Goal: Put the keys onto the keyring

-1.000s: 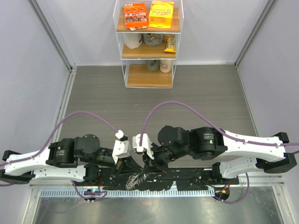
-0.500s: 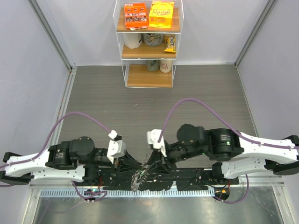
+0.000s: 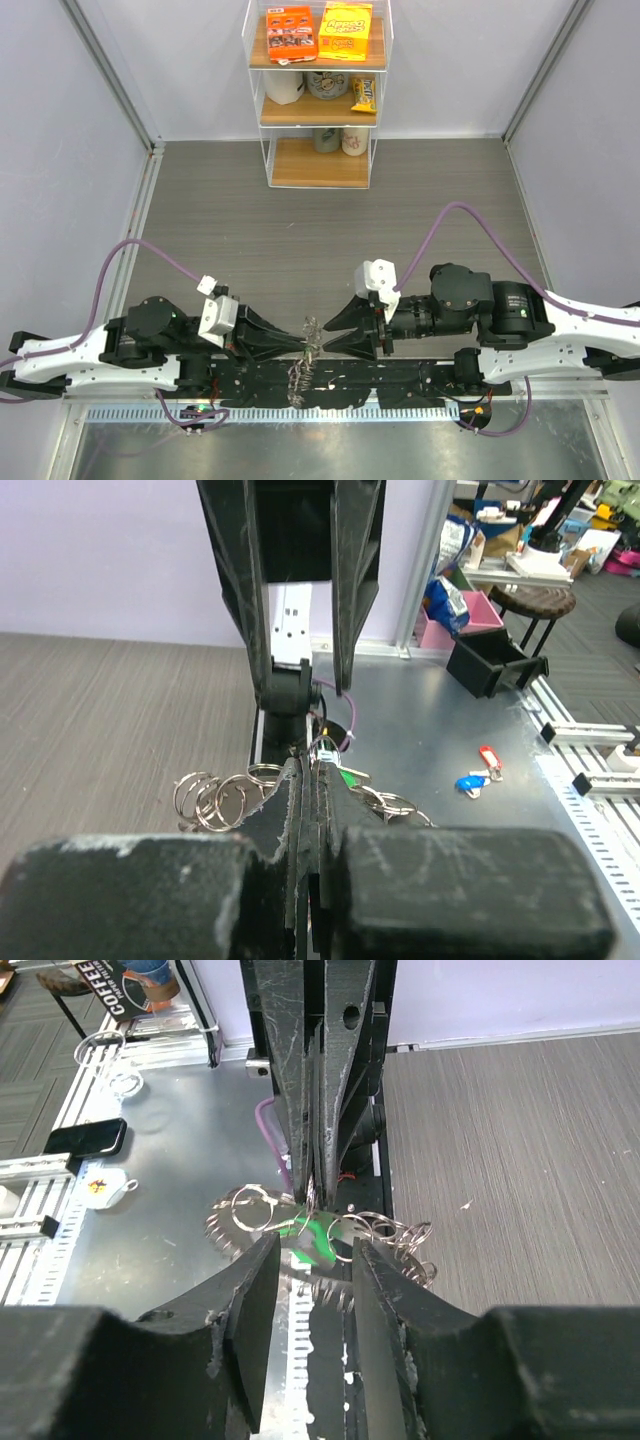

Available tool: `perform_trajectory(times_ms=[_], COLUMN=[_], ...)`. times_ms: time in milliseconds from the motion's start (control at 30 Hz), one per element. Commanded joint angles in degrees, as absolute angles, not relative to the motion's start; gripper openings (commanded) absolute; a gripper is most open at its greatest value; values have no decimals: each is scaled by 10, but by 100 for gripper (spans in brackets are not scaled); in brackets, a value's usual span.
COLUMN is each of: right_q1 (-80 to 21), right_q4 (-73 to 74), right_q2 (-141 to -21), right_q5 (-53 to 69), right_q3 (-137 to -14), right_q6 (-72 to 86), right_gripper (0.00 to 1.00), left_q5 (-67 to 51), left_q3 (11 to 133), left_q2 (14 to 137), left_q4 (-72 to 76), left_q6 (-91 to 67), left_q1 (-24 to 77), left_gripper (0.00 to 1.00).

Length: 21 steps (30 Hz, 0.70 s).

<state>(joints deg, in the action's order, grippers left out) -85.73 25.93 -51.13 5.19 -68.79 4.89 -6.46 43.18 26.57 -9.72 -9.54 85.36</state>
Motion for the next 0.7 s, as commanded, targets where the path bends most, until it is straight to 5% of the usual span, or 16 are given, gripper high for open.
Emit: perform_trajectory(times_ms=[0,367,567,667], right_q1=[-858,-858,-859,-858], right_q4=[200,197,197,194], right_q2=[-529,-537,-537,-535], right_q5=[34,21,25,29], right_q3=[-692,-708,-707,-701], right_q6=[69,98,95,93], right_gripper=[40,33,18,18], left_q5=[-67,-69,-62,-59], left_q3=[433,440,438,436], left_q2=[267,277,276,276], left_q4=[25,41,52,56], left_q6=[-76,-61,-55,-54], left_q1=[854,854,854,854], left_gripper=[0,0,0,0])
